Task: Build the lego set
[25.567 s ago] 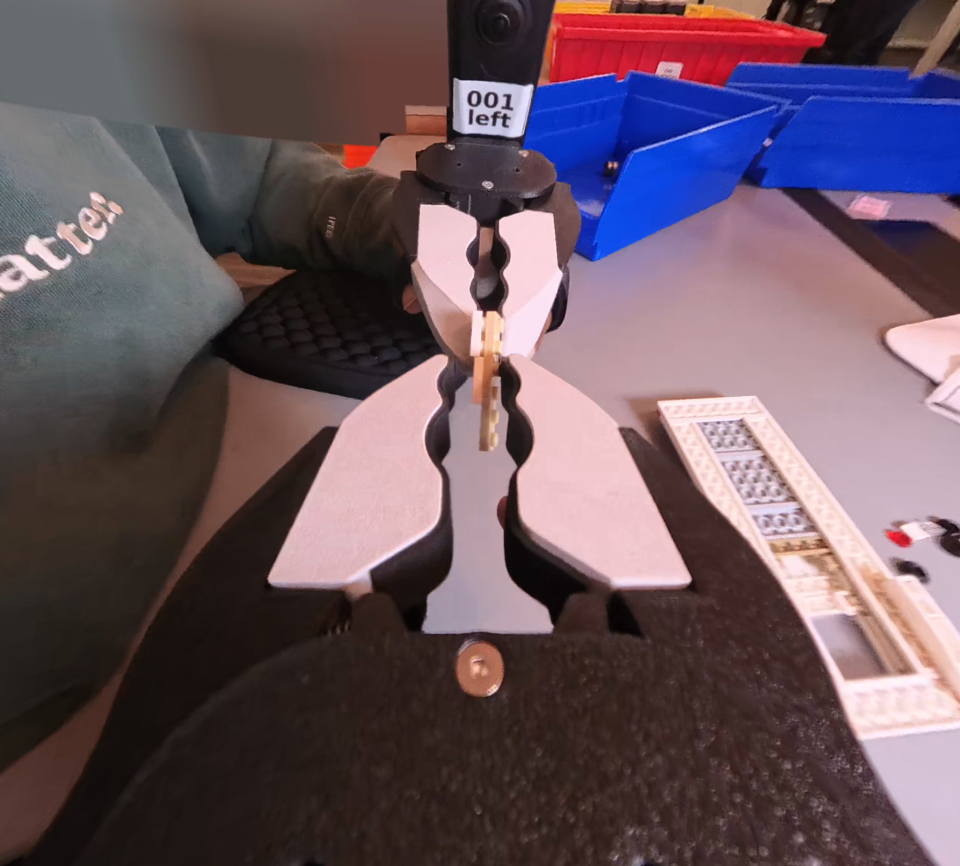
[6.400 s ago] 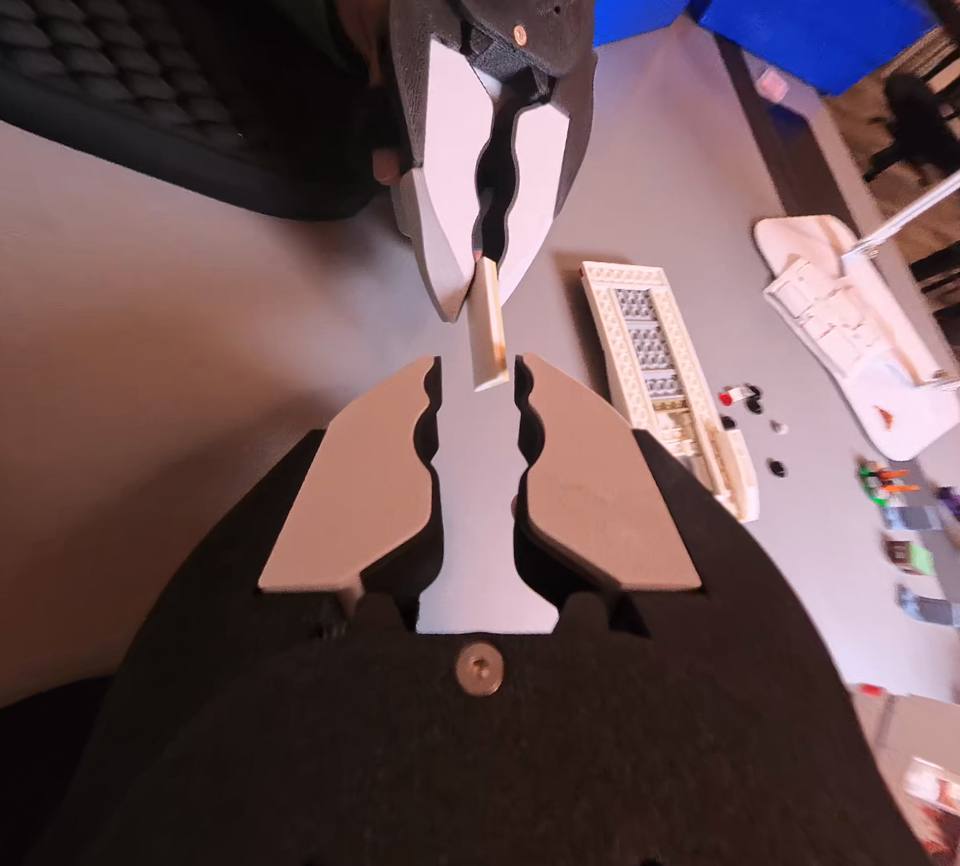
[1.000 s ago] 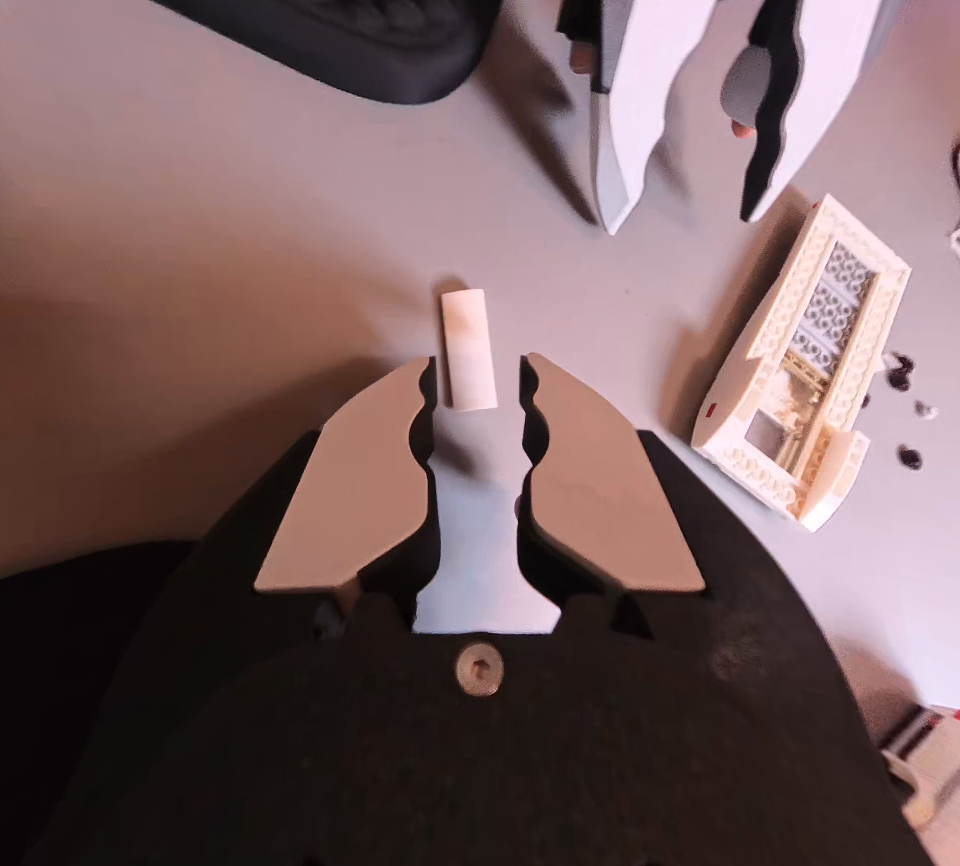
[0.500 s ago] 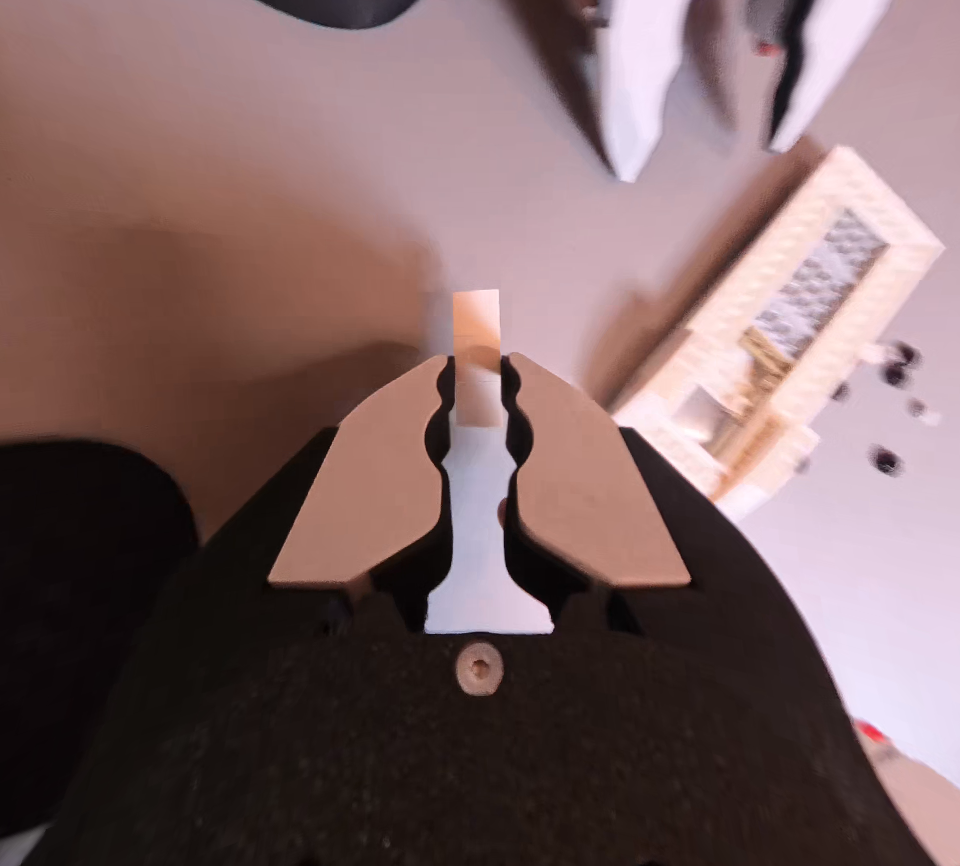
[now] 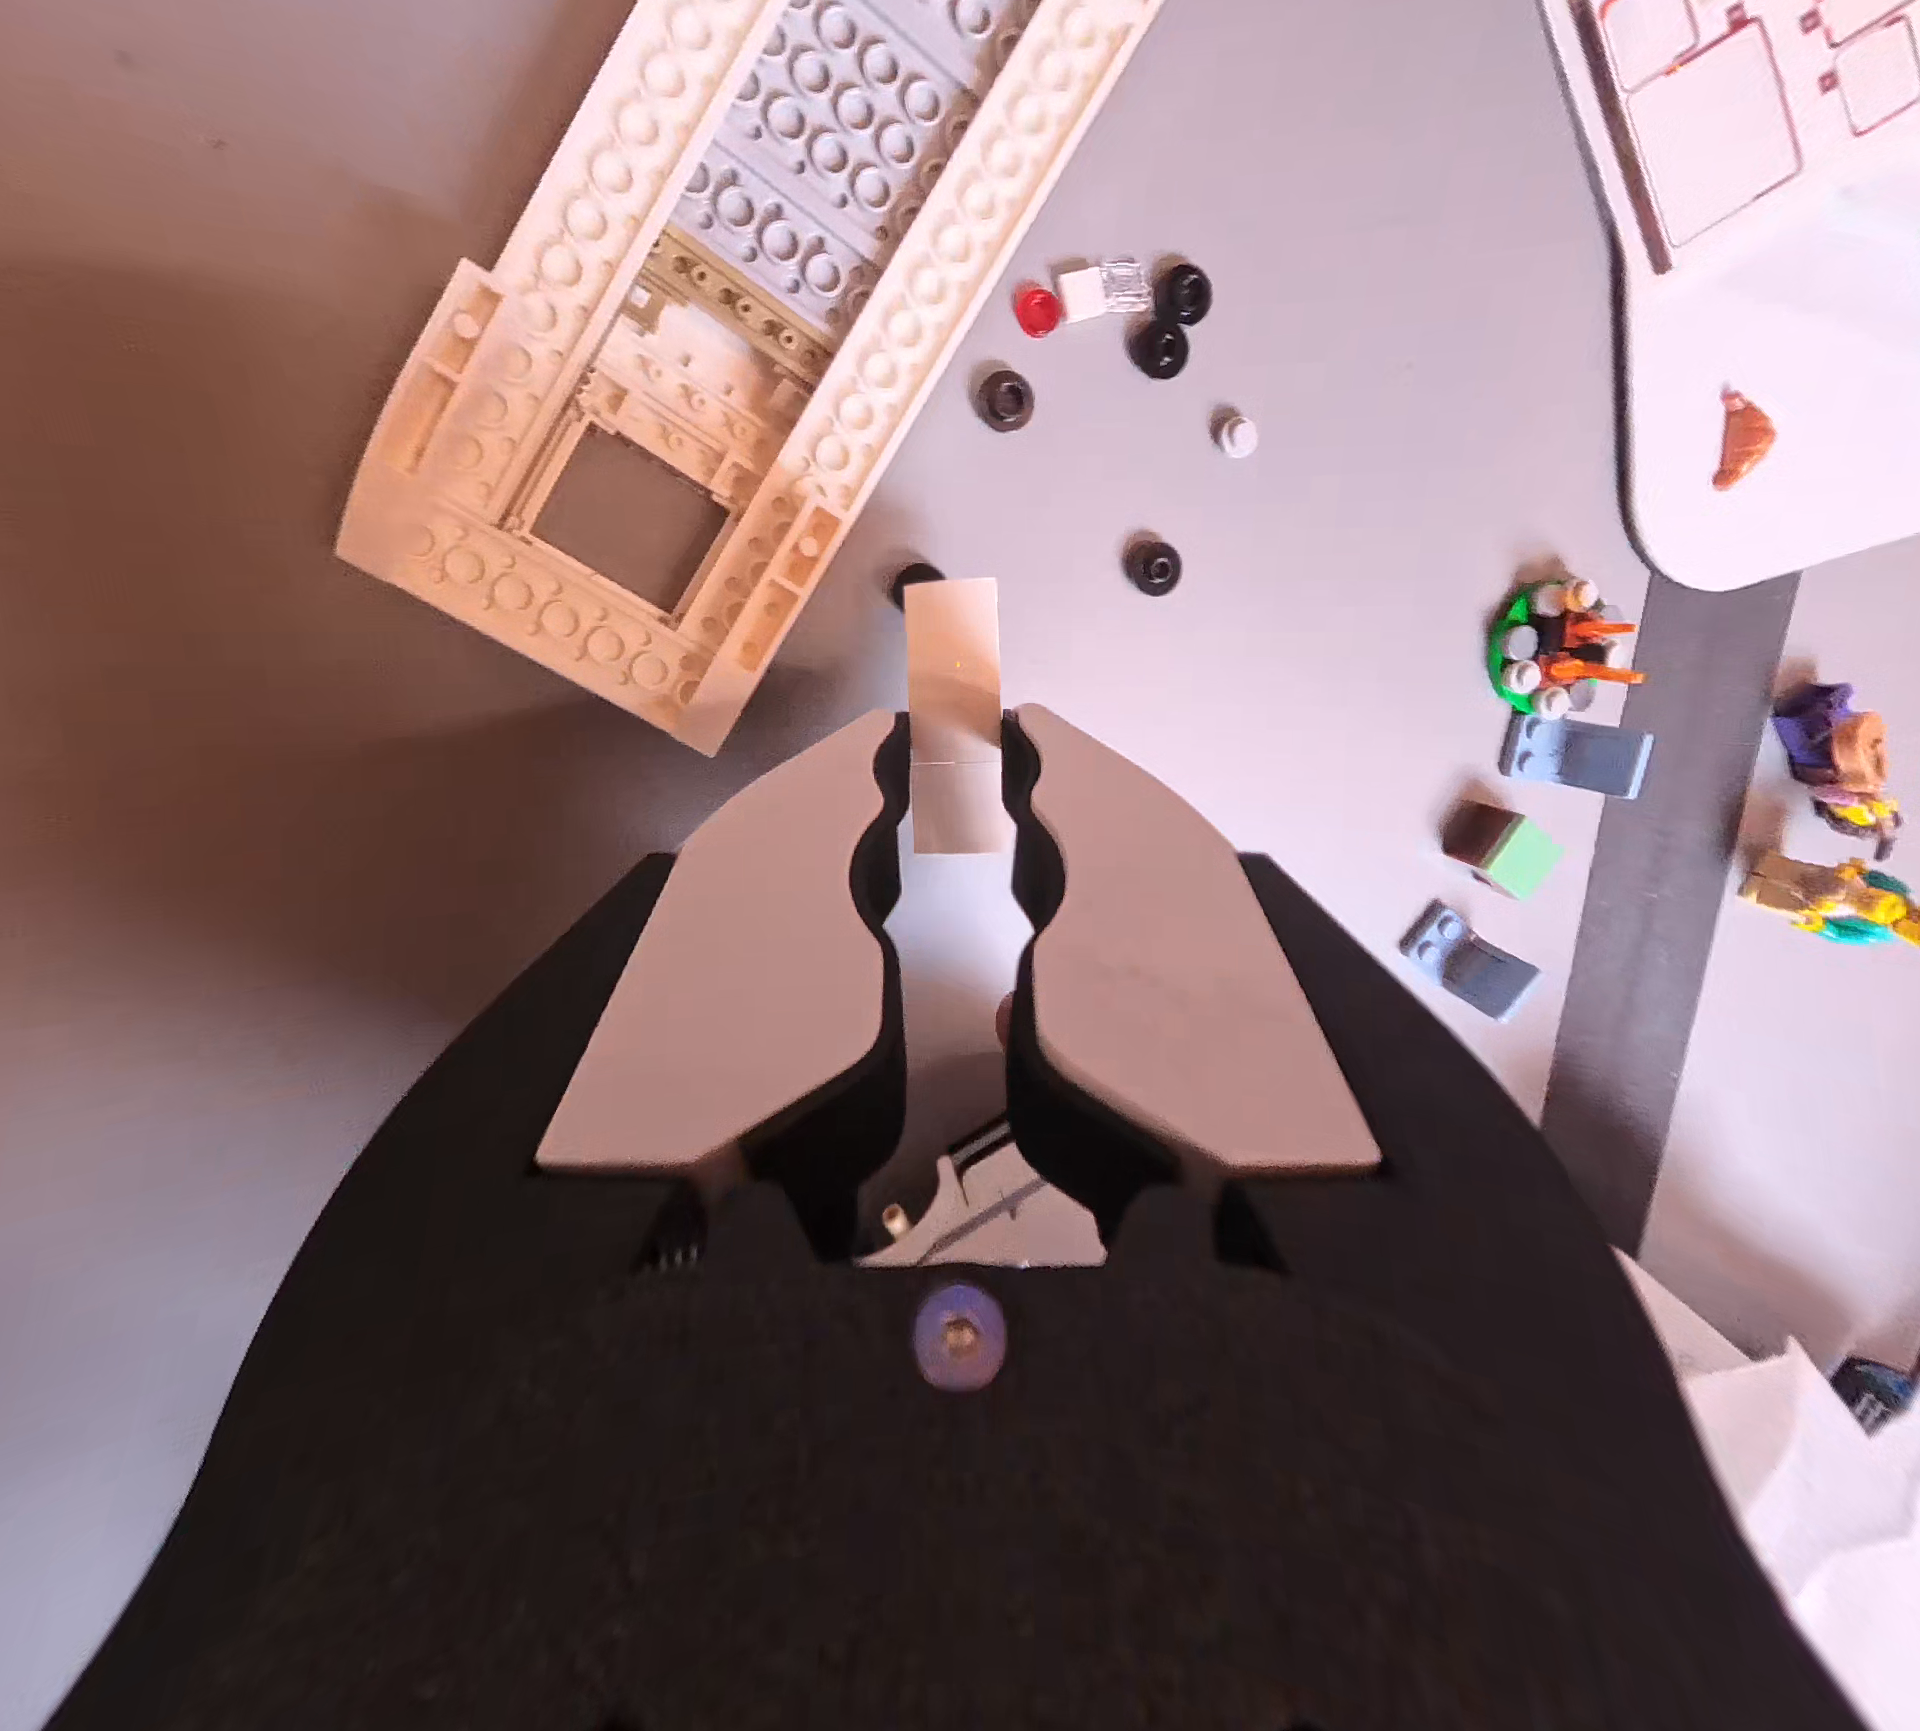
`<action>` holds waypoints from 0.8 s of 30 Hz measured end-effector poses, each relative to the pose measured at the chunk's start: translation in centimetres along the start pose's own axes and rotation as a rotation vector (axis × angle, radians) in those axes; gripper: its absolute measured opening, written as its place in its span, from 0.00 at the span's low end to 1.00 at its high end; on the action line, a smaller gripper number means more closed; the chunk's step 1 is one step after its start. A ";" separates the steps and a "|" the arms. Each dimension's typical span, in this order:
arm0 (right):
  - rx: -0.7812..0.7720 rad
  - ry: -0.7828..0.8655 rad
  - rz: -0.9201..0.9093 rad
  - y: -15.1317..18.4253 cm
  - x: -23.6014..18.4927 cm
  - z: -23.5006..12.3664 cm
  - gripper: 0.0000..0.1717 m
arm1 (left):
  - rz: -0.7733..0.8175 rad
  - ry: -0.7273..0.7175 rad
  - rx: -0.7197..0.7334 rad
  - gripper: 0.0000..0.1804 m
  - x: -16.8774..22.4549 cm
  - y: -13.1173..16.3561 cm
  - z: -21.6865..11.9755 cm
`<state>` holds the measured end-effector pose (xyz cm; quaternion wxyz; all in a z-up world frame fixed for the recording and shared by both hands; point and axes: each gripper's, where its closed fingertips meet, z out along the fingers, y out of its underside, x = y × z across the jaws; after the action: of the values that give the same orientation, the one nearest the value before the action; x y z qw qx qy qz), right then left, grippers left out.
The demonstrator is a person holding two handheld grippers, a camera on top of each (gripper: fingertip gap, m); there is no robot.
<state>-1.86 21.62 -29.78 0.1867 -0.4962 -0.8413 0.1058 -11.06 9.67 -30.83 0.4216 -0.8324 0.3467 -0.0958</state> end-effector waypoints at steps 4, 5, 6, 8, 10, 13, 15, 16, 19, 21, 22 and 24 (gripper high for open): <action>0.016 -0.043 -0.025 -0.8 -2.4 -0.1 0.09 | -0.024 0.022 0.012 0.32 0.2 -0.1 0.1; 0.024 -0.046 -0.039 -1.0 -3.1 -0.1 0.09 | -0.036 0.037 0.014 0.33 0.5 -0.1 0.2; 0.038 -0.052 -0.043 -1.3 -3.8 0.0 0.09 | -0.044 0.045 0.013 0.34 0.7 -0.2 0.3; 0.069 -0.057 -0.057 -1.9 -5.2 0.0 0.09 | -0.027 0.053 0.014 0.36 1.4 -0.6 0.4; 0.105 -0.053 -0.069 -2.5 -6.7 -0.1 0.09 | 0.030 0.075 0.039 0.36 2.9 -1.7 0.3; 0.155 -0.043 -0.059 -3.0 -8.2 -0.4 0.09 | 0.117 0.136 0.027 0.38 5.7 -2.7 0.4; 0.178 -0.020 -0.048 -3.0 -8.8 -0.8 0.09 | 0.158 0.138 -0.013 0.39 6.6 -2.4 1.0; 0.189 -0.010 -0.039 -2.9 -8.9 -1.0 0.09 | 0.189 0.110 -0.021 0.37 6.4 -2.3 1.3; 0.231 0.024 -0.013 -2.7 -9.2 -2.3 0.09 | 0.228 0.093 -0.014 0.30 6.3 -2.4 1.4; 0.284 0.028 0.005 -3.1 -9.7 -3.5 0.09 | 0.236 0.105 -0.016 0.29 6.4 -2.3 1.3; 0.315 0.020 0.006 -3.6 -10.2 -4.0 0.09 | 0.247 0.122 -0.015 0.29 6.8 -2.3 1.1; 0.359 -0.023 -0.018 -4.8 -11.9 -4.9 0.09 | 0.284 0.164 -0.005 0.29 7.9 -2.2 0.8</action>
<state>1.61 8.83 -26.06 0.2636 -0.4459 -0.8154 0.2585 -3.77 5.91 -30.67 0.3991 -0.7654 0.4944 -0.1022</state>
